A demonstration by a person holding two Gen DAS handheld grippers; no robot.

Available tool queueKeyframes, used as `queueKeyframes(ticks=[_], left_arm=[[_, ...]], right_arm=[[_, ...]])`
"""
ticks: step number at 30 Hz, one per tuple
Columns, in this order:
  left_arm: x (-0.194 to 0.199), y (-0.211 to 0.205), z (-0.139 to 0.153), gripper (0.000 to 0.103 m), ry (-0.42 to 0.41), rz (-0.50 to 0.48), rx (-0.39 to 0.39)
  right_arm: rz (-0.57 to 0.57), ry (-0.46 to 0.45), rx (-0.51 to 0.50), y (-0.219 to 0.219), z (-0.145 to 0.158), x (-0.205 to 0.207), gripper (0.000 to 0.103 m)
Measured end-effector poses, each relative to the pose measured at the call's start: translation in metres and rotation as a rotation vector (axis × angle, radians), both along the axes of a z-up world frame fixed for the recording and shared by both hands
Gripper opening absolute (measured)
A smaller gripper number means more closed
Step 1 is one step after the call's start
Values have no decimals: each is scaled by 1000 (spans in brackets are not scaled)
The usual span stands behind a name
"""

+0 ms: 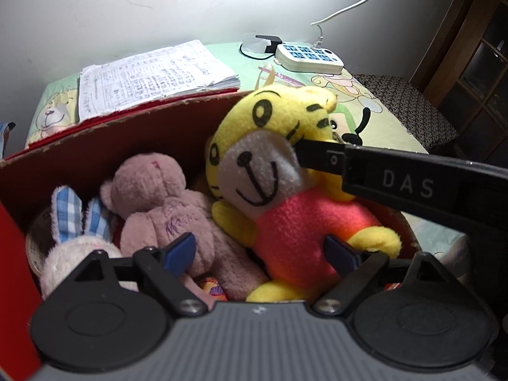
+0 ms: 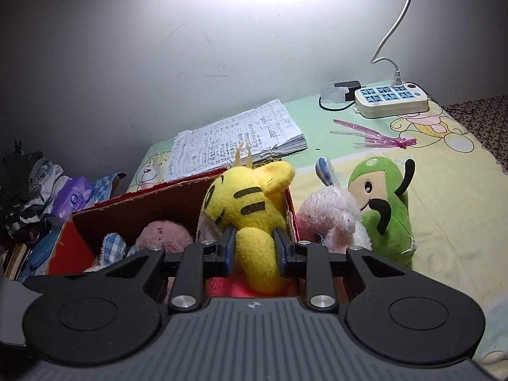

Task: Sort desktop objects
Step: 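Lower the yellow tiger into the box beside the teddy bear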

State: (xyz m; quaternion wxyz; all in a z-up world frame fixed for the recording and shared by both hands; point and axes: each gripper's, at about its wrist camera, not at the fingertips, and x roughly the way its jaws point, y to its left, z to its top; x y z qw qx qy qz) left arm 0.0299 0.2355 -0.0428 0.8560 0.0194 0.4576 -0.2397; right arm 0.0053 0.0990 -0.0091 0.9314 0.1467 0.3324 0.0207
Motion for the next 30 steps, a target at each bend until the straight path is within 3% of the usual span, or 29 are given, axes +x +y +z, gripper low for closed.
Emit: queueKeyframes(ticks=[5, 30], left_arm=[[0, -3, 0, 95, 7, 22, 21], [-8, -13, 1, 103, 22, 163, 122]], right_arm=[[-2, -5, 36, -7, -2, -2, 29], [77, -68, -6, -11, -10, -12, 29]])
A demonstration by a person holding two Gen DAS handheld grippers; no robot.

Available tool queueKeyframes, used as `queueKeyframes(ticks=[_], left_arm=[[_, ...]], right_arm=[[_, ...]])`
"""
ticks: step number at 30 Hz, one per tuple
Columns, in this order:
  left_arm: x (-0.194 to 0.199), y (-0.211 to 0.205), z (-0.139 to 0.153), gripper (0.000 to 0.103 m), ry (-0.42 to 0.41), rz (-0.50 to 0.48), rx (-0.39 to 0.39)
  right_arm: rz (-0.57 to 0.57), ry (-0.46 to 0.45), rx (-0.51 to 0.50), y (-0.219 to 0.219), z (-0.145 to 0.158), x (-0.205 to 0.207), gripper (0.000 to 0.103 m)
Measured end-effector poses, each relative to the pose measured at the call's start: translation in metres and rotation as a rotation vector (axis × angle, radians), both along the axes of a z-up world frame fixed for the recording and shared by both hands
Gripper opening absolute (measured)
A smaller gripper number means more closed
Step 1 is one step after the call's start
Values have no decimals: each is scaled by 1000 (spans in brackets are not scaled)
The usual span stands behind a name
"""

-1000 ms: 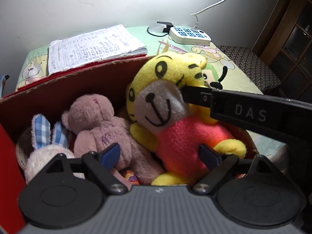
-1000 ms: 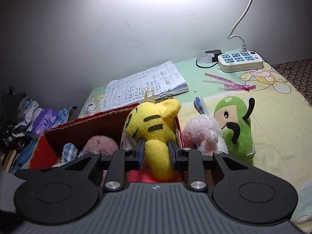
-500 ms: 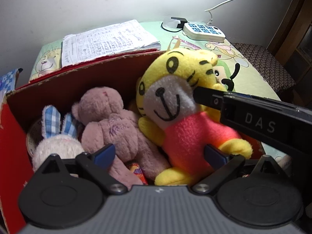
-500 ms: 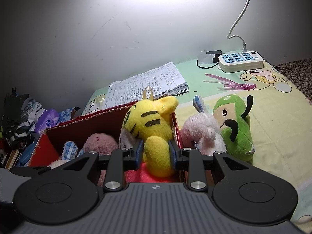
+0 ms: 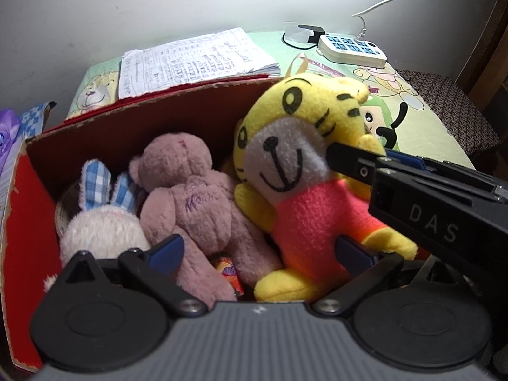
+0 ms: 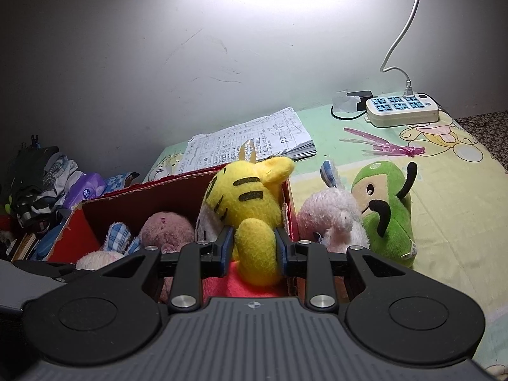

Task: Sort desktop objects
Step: 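Lower the yellow tiger into the box beside the teddy bear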

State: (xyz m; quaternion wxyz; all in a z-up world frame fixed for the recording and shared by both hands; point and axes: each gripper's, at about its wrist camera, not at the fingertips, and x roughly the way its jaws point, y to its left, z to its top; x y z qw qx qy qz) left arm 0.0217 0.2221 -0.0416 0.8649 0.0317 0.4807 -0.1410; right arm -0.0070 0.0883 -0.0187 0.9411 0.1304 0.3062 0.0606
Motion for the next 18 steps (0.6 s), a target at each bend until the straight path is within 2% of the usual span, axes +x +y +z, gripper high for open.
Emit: queueKeyframes(ticks=[18], left_arm=[[-5, -9, -4, 103, 2, 84, 22]], right_arm=[[64, -32, 3, -5, -2, -4, 29]])
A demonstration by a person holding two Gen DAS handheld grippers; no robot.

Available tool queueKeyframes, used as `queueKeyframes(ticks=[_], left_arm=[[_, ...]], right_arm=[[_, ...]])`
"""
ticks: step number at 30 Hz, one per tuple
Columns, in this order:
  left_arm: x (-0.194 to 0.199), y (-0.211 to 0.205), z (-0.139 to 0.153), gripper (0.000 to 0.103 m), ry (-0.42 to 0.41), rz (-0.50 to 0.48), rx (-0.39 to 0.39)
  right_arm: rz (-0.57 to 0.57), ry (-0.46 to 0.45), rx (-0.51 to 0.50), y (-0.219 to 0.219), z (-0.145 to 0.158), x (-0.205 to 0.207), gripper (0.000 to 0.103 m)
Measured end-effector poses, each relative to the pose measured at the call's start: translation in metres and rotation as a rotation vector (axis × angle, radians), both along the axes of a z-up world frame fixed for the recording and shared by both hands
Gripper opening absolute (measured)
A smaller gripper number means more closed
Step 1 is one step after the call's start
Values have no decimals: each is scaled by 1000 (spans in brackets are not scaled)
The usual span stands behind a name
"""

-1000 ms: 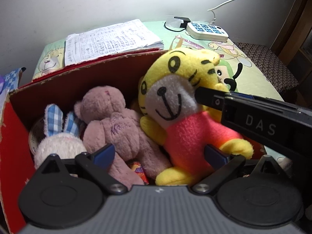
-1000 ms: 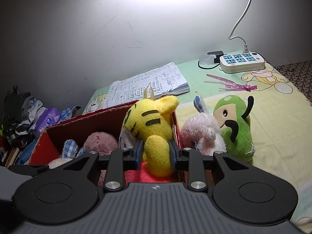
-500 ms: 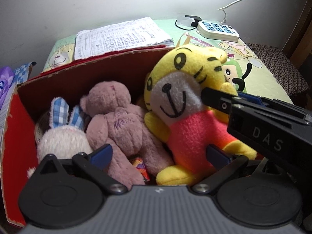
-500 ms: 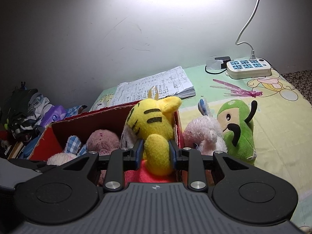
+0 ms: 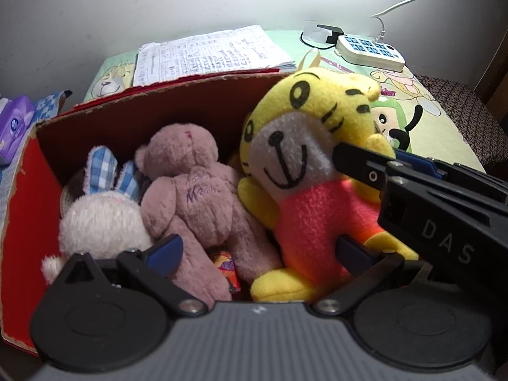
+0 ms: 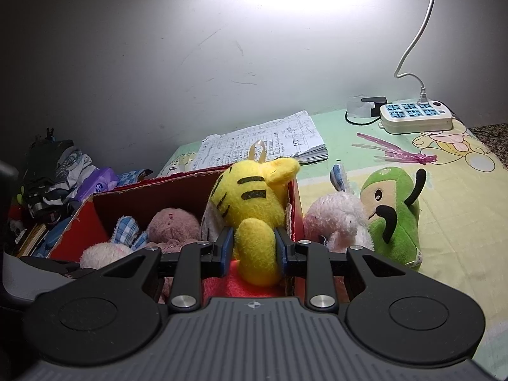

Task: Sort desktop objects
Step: 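Lower the yellow tiger into the box beside the teddy bear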

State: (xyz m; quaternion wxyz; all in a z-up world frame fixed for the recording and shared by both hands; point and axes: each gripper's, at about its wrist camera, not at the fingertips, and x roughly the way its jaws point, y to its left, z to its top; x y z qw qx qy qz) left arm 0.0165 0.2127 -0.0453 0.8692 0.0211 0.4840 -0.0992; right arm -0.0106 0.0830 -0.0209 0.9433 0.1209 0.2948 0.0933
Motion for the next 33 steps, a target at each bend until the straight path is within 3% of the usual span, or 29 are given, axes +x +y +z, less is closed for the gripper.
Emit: queueKeyframes(ticks=[15, 33], left_arm=[[-4, -4, -1, 103, -9, -17, 38], [-7, -4, -4, 103, -50, -38, 24]], right_arm=[[-7, 2, -14, 2, 1, 0, 29], [-46, -43, -42, 9, -3, -4, 31]])
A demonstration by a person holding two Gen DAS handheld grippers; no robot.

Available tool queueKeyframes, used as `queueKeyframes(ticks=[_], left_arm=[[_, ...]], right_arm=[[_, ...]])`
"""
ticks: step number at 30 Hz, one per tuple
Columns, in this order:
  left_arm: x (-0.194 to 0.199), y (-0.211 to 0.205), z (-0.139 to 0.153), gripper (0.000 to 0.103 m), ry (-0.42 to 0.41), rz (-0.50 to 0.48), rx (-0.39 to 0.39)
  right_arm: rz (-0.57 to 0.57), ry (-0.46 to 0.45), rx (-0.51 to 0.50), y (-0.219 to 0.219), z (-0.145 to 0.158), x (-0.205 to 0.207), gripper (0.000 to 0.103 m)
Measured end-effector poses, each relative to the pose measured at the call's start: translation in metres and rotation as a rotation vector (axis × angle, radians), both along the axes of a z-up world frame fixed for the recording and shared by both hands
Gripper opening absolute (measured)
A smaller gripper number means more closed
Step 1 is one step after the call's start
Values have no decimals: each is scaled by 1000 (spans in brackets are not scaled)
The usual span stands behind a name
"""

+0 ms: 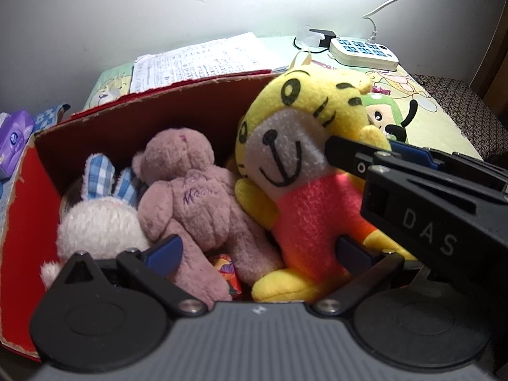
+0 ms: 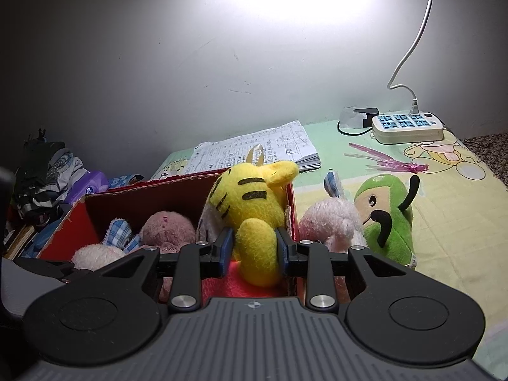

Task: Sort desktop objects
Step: 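Lower the yellow tiger into the box beside the teddy bear, then open the right gripper and withdraw it from the yellow tiger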

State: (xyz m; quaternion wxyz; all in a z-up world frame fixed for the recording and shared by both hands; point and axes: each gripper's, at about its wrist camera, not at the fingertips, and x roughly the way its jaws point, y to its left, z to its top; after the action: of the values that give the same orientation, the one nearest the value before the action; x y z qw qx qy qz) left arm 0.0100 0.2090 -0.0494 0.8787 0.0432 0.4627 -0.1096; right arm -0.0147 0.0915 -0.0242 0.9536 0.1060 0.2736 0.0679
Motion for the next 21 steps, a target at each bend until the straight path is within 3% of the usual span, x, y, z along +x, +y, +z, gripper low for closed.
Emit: queueKeyframes(ticks=[10, 15, 21], left_arm=[[-1, -4, -1, 103, 5, 27, 9], [-3, -3, -2, 103, 13, 55, 5], [-7, -2, -2, 103, 32, 125, -12]], right_arm=[[28, -6, 17, -4, 0, -1, 33], [101, 7, 25, -2, 2, 2, 52], [155, 25, 41, -7, 4, 4, 53]])
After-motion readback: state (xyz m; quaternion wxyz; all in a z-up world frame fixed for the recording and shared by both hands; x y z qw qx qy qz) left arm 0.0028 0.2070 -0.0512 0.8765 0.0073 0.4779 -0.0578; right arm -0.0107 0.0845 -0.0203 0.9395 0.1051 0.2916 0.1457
